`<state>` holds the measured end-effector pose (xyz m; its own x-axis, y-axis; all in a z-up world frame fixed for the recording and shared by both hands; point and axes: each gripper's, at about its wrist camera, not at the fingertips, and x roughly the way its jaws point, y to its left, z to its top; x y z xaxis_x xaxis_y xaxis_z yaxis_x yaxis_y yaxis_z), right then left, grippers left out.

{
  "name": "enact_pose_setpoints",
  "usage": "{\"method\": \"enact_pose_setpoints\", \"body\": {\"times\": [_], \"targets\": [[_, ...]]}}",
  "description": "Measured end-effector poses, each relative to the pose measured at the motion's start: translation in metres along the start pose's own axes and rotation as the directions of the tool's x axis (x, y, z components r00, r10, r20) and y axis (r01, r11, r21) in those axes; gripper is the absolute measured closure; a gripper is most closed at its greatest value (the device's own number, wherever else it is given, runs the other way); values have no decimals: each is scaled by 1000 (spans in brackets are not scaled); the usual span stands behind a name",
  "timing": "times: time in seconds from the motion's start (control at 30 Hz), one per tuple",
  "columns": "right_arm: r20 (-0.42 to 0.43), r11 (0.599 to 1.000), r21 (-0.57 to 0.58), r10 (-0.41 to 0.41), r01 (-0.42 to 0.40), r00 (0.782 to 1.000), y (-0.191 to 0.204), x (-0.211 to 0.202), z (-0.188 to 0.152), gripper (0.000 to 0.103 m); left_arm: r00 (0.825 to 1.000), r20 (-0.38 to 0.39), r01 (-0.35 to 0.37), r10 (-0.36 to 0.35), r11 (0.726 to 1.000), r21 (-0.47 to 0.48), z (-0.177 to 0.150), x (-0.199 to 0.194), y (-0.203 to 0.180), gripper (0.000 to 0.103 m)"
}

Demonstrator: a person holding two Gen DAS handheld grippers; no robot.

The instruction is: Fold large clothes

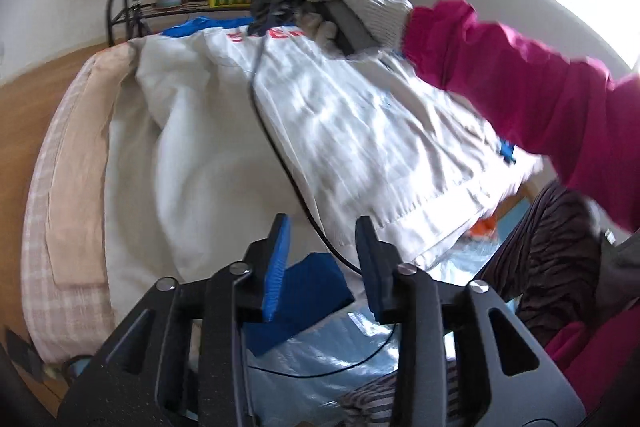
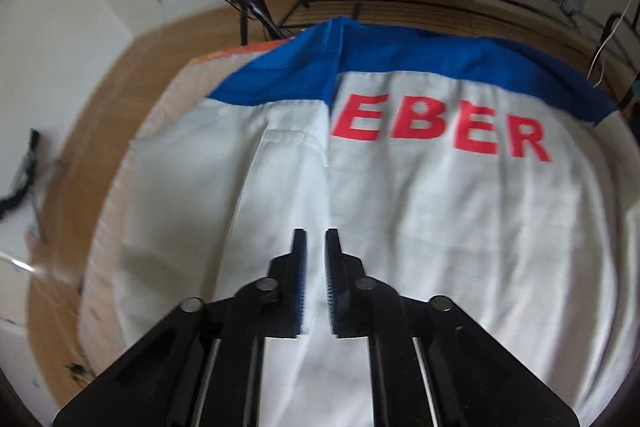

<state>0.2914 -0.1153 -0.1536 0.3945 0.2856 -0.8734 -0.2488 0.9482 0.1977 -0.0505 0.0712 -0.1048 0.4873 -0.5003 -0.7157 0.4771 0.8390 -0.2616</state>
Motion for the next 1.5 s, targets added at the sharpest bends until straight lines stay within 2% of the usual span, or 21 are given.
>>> {"method": "enact_pose_setpoints", "body": {"times": [0.13, 0.2, 0.27, 0.37, 0.47, 0.5, 0.57, 0.63, 0.7, 0.77, 0.9, 1.03, 1.13, 1.17, 1.2, 1.23, 1.37, 1.5], "targets": [[55, 996, -84, 45, -40, 997, 18, -22, 4, 88, 996, 44, -76, 84, 984, -159, -14, -14, 29, 65], [72, 987, -152, 59, -48, 996, 40, -25, 10, 86, 995, 36, -83, 98, 953, -290, -27, -11, 52, 63], [81, 974, -221, 69, -50, 994, 68, -25, 16, 79, 994, 28, -82, 101, 912, -402, -41, -7, 73, 63], [80, 955, -296, 62, -36, 995, 102, -18, 22, 75, 995, 21, -76, 100, 863, -499, -55, -1, 92, 63], [66, 942, -335, 49, -24, 997, 125, -3, 29, 75, 998, 11, -50, 68, 830, -555, -67, 11, 98, 63], [60, 939, -343, 45, -22, 997, 131, 2, 31, 75, 999, 11, -25, 38, 824, -567, -69, 16, 98, 63], [45, 935, -355, 28, -10, 999, 139, 17, 37, 72, 1000, 10, 2, 5, 827, -562, -70, 24, 93, 63], [36, 933, -360, 5, 9, 999, 147, 31, 43, 66, 1000, 7, 1, 3, 834, -552, -69, 29, 89, 63], [31, 925, -378, -22, 32, 999, 155, 43, 46, 66, 1000, 17, 22, -15, 824, -566, -69, 33, 91, 63], [27, 917, -395, -48, 55, 998, 163, 51, 47, 66, 999, 29, 43, -32, 812, -582, -69, 34, 94, 73], [14, 902, -424, -77, 76, 997, 176, 70, 52, 63, 999, 27, 47, -39, 808, -587, -70, 36, 96, 90], [14, 866, -481, -146, 134, 989, 189, 87, 56, 60, 999, 33, 54, -43, 800, -597, -68, 37, 96, 98], [23, 835, -516, -206, 188, 978, 193, 93, 59, 61, 998, 45, 62, -43, 792, -608, -68, 35, 97, 99], [28, 830, -523, -212, 195, 977, 194, 93, 59, 71, 998, 52, 68, -46, 788, -612, -68, 33, 97, 99], [27, 824, -530, -217, 198, 976, 196, 93, 60, 95, 997, 57, 71, -46, 785, -615, -68, 30, 98, 100], [20, 821, -536, -220, 196, 975, 197, 94, 61, 98, 997, 62, 75, -46, 782, -618, -68, 27, 99, 100], [75, 792, -558, -249, 248, 966, 210, 93, 66, 99, 995, 99, 81, -24, 773, -629, -68, 5, 104, 100], [97, 808, -531, -240, 254, 966, 223, 98, 79, 100, 989, 145, 84, 13, 759, -645, -68, -15, 108, 101]]}}
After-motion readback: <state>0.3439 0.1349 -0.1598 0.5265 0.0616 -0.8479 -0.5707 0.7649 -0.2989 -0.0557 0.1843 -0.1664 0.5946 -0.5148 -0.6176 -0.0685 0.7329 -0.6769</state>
